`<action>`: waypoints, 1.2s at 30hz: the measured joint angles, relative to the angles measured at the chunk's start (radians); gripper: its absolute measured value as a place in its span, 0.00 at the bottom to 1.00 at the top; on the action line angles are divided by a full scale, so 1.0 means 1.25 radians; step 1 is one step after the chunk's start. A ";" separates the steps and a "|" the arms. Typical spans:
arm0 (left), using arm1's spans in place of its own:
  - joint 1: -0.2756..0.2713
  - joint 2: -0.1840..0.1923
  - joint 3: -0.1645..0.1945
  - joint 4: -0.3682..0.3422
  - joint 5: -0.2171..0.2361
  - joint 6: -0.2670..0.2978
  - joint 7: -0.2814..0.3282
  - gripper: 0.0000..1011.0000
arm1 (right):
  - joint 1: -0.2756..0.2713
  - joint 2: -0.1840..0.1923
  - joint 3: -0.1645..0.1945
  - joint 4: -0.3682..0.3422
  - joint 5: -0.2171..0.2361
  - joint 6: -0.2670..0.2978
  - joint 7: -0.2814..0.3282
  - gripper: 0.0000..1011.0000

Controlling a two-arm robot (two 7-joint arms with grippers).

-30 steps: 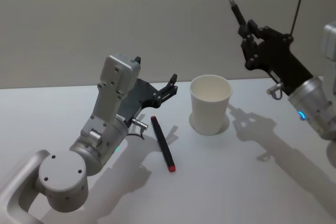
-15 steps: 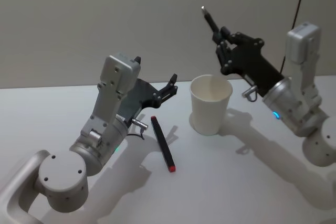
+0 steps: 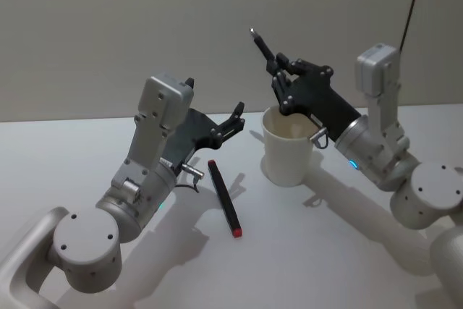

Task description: Place the pen into the pen holder.

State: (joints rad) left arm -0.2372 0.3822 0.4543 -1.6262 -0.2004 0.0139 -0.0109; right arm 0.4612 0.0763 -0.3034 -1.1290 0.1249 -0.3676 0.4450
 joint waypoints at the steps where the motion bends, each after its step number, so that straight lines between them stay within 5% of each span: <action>1: 0.000 0.000 0.000 0.000 0.000 0.000 0.000 0.99 | 0.003 -0.003 -0.002 0.009 -0.001 -0.003 0.000 0.13; 12: 0.000 0.000 0.000 0.000 0.000 0.000 0.000 0.99 | 0.019 -0.015 -0.012 0.052 -0.008 -0.017 0.001 0.17; 36: 0.000 0.000 0.000 0.000 0.000 0.000 0.000 0.99 | 0.028 -0.021 -0.016 0.074 -0.011 -0.024 0.002 0.88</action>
State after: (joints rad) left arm -0.2372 0.3821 0.4542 -1.6262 -0.2004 0.0139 -0.0109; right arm 0.4957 0.0495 -0.3235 -1.0361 0.1116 -0.3971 0.4469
